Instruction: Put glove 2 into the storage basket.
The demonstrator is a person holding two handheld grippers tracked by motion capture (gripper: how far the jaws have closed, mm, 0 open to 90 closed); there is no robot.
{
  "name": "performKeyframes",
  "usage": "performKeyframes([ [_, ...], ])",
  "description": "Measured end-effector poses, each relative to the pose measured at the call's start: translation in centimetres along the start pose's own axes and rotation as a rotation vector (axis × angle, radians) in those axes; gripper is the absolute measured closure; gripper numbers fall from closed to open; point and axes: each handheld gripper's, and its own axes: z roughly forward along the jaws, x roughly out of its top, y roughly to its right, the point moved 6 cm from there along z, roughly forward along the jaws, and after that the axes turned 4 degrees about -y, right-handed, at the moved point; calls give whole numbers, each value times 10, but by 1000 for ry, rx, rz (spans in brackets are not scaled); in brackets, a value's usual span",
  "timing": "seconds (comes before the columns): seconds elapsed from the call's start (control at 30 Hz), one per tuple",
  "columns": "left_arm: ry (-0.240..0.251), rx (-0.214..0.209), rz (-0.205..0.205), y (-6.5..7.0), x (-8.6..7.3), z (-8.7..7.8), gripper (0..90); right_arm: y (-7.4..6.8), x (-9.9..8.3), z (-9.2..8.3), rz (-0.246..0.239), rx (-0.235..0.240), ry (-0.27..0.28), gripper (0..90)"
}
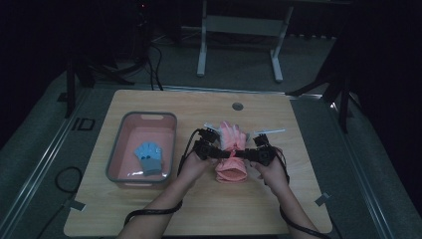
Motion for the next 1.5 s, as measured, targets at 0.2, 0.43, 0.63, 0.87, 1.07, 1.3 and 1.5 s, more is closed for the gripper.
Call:
performKeyframes([
  [0.2,12,19,31,6,10,-25,633,-16,14,-14,-11,24,47,707],
  [0.43,27,45,54,4,17,-52,633,-34,32,-20,-20,30,75,707],
  [0.63,31,66,64,-1,22,-74,633,-50,47,-20,-32,40,97,707],
  [0.87,45,77,66,-8,20,-94,633,-68,60,-18,-62,46,95,706],
  [1.07,54,86,57,-15,19,-113,633,-87,73,-13,-82,54,95,706],
  [1.3,49,114,58,-29,15,-143,632,-109,87,-5,-96,66,96,706],
  [1.5,48,135,53,-39,10,-165,632,-129,98,4,-106,90,95,706],
])
